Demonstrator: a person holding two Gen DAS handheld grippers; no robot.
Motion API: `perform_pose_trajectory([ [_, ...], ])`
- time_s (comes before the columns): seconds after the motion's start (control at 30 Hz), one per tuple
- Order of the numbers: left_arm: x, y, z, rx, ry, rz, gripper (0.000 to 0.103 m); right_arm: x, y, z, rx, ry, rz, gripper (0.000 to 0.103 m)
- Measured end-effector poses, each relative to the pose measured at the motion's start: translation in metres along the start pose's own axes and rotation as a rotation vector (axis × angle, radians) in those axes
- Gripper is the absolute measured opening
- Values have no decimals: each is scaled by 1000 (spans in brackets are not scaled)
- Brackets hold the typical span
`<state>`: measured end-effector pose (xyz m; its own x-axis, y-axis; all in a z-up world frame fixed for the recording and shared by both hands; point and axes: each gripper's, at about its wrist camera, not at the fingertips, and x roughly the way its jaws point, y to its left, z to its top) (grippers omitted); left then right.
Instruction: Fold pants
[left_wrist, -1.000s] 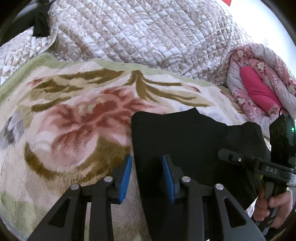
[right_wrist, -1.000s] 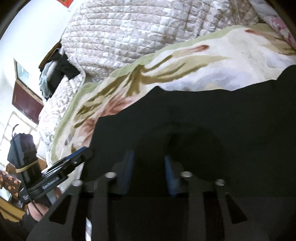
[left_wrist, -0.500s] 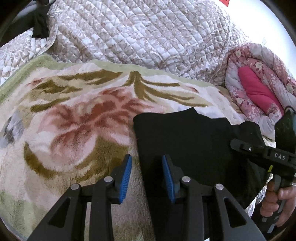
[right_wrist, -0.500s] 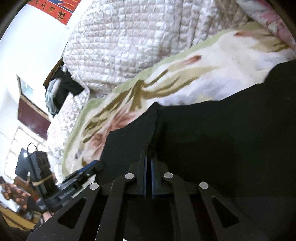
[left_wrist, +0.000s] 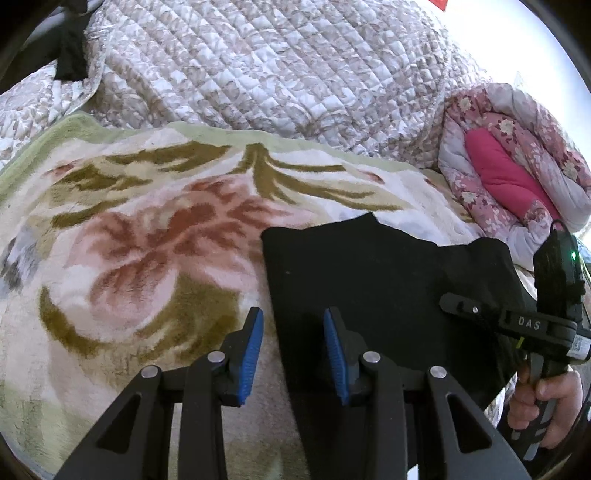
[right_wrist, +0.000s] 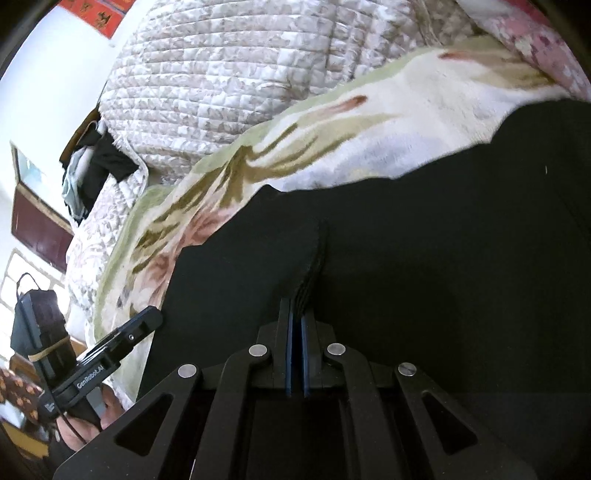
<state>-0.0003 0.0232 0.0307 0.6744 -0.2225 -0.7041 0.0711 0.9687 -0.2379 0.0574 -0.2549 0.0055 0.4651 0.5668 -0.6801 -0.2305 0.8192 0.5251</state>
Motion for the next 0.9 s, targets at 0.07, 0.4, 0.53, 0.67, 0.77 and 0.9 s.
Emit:
perform_pose_trajectory([
  [0.07, -2, -5, 0, 18, -8, -9, 37, -4, 5, 0, -24, -16, -11, 3],
  [0.4, 18, -18, 11, 25, 6, -32, 37, -13, 34, 7, -190, -106, -102, 13],
  [0.53, 42, -27, 21, 61, 49, -24, 37, 24, 29, 24, -158, -7, -164, 13],
  [0.67, 48, -31, 25, 64, 61, -6, 37, 20, 22, 29, -110, -21, -154, 13],
  [0.77, 42, -34, 21, 80, 56, 5, 37, 10, 28, 19, -154, -28, -165, 13],
  [0.9, 29, -40, 10, 96, 52, 18, 37, -7, 35, -1, -203, -41, -157, 13],
])
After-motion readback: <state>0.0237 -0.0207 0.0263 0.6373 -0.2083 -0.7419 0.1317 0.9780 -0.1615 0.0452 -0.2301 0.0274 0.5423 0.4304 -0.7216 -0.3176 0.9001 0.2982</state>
